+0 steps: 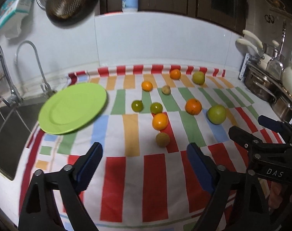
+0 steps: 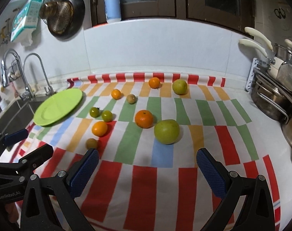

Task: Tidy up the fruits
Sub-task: 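Grasp the small brown fruit with the left gripper while the right grasps the green pear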

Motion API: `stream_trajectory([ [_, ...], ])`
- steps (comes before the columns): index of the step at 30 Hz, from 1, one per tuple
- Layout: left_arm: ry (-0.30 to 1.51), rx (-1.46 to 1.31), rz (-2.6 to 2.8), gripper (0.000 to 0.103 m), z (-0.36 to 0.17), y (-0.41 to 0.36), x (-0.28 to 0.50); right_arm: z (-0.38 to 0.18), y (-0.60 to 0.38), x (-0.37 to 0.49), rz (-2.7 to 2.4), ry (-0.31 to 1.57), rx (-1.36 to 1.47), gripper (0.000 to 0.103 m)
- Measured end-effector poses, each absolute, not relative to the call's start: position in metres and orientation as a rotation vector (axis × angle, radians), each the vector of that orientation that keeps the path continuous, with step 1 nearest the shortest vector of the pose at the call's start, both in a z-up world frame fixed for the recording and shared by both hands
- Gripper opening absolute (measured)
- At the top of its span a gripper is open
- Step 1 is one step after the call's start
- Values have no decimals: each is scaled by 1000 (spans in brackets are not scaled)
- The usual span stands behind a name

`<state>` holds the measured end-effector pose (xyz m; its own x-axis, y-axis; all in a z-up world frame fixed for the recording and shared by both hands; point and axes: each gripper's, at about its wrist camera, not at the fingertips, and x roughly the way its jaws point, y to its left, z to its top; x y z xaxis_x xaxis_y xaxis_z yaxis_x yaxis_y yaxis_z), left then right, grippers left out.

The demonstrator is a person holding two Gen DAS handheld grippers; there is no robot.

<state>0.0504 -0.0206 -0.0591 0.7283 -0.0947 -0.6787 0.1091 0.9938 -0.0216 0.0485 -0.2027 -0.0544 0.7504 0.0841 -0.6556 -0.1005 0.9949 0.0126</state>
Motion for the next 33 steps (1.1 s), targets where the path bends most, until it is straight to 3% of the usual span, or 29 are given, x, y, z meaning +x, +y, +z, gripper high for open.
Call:
stream_trajectory([
  [10,837,21,-148,68,-95,-40,88,-90,-215,94,91,798,0,90],
  [24,923,16,-187,28,-120,-53,122,-115,-228,142,75,851,12,66],
  [30,926,24,-205,26,-120,-56,127,-121,-229,150,73,871,20,51],
  [33,918,27,-211,26,-117,-56,128,-122,-230,150,73,870,26,51],
])
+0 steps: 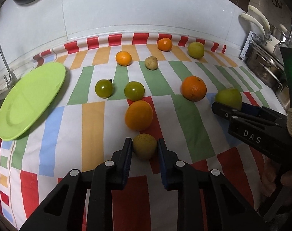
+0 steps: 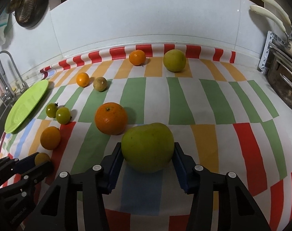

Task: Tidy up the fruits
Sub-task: 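Grasp the small brown fruit with the left gripper while the right grasps the green pear, then carry both fruits over the green plate and open both grippers to release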

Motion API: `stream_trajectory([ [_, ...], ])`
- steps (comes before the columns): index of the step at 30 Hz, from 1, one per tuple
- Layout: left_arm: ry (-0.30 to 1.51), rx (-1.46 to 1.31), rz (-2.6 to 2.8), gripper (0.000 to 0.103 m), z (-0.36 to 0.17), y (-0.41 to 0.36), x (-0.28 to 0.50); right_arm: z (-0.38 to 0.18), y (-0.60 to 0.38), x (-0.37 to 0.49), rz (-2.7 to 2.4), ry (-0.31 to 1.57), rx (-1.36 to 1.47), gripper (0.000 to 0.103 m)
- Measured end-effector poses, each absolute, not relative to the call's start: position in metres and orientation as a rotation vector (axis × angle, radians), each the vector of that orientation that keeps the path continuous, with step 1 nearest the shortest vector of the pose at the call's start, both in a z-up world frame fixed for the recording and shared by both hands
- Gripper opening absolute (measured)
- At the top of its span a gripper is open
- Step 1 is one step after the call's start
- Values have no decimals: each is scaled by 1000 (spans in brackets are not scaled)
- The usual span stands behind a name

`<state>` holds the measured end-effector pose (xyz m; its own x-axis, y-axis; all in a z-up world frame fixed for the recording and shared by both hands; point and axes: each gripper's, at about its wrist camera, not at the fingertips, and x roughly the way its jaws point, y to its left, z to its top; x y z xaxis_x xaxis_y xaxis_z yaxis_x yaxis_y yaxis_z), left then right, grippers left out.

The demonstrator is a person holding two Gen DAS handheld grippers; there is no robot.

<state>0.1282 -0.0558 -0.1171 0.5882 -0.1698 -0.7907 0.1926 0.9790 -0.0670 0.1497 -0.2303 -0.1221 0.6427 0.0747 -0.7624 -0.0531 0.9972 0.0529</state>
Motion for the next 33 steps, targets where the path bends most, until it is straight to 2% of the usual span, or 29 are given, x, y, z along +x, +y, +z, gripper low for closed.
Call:
stream_trajectory([
  [18,795,34,-309,26,-68,-22,117,-86,-188,104,94,801,48,51],
  [33,711,42,-232,26,-38,95,114,-54,-70,103,215,737,4,51],
])
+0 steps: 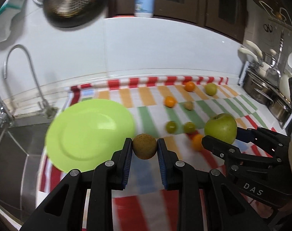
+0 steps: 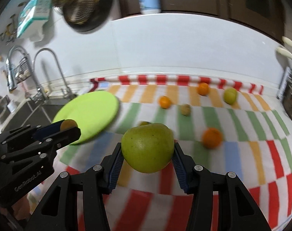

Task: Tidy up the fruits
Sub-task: 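Carry both fruits over the green plate and open both grippers to release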

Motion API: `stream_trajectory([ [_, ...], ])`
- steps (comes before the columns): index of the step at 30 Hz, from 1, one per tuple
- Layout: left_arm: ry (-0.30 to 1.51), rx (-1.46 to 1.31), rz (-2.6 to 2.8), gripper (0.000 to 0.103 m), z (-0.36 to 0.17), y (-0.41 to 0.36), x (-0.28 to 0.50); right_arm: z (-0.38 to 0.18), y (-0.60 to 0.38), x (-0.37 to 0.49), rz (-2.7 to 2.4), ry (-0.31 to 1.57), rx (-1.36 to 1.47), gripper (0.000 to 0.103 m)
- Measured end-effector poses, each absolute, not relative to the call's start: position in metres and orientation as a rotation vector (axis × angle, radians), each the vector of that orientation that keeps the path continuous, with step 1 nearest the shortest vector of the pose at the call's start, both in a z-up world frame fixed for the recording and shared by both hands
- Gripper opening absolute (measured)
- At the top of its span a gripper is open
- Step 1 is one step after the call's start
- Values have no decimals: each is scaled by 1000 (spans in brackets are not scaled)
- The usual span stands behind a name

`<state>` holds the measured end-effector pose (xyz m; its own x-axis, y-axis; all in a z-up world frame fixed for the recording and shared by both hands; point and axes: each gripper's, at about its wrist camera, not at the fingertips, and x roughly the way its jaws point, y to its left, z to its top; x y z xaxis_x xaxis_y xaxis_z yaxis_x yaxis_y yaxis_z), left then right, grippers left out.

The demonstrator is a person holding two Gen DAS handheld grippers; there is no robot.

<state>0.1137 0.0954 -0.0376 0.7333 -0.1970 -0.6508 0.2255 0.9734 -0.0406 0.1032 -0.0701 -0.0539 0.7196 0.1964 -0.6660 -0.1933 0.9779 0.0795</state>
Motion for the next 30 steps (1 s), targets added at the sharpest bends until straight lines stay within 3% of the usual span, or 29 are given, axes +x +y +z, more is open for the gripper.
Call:
stream_trajectory([
  [14,743,80,-212,26,-65,199,157,-68,57,159,382,758,-53,51],
  [30,859,35,-237,27,-105,238,209,-104,109,213,397,832,-93,51],
])
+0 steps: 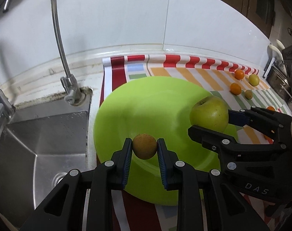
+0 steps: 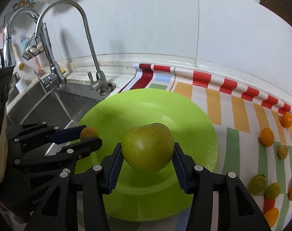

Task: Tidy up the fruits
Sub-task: 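Carry both fruits over the green plate and open both grippers to release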

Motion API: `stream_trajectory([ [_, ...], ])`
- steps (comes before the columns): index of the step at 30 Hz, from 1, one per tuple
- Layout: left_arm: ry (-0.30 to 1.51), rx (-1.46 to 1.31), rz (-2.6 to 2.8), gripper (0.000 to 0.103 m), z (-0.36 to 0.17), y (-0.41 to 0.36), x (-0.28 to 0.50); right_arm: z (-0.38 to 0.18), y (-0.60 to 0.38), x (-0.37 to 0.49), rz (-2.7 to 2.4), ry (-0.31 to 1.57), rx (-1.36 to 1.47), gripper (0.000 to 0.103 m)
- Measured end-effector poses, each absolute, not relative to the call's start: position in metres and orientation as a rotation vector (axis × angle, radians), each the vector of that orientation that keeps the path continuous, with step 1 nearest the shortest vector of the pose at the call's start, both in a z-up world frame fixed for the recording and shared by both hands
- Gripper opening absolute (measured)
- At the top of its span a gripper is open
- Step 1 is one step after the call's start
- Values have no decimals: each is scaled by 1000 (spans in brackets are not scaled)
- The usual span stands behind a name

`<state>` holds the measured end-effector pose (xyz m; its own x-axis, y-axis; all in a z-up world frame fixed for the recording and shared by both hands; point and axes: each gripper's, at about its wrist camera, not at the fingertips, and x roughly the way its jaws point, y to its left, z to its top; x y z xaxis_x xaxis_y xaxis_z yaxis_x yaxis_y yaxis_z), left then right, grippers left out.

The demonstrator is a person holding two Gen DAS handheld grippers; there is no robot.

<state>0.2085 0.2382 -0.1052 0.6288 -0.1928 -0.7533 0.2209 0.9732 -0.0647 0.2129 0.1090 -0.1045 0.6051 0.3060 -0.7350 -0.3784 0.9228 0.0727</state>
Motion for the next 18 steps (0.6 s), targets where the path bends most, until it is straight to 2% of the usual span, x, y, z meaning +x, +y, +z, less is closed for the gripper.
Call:
stream_trajectory([
  [3,854,36,-225,35,-103,239,207,-106,107,212,393,836,-89,53],
  [7,831,20,-201,40,-92,242,198,-92,102,201,375,781,-94,68],
  [11,804,6,-187,48,-77,238,181,-71,95,183,340,704,-129,69],
  [13,786,7,-183,48,-69,233,171,-61,90,172,319,672,-144,76],
  [18,744,13,-181,53,-50,217,147,-43,72,144,299,621,-145,76],
])
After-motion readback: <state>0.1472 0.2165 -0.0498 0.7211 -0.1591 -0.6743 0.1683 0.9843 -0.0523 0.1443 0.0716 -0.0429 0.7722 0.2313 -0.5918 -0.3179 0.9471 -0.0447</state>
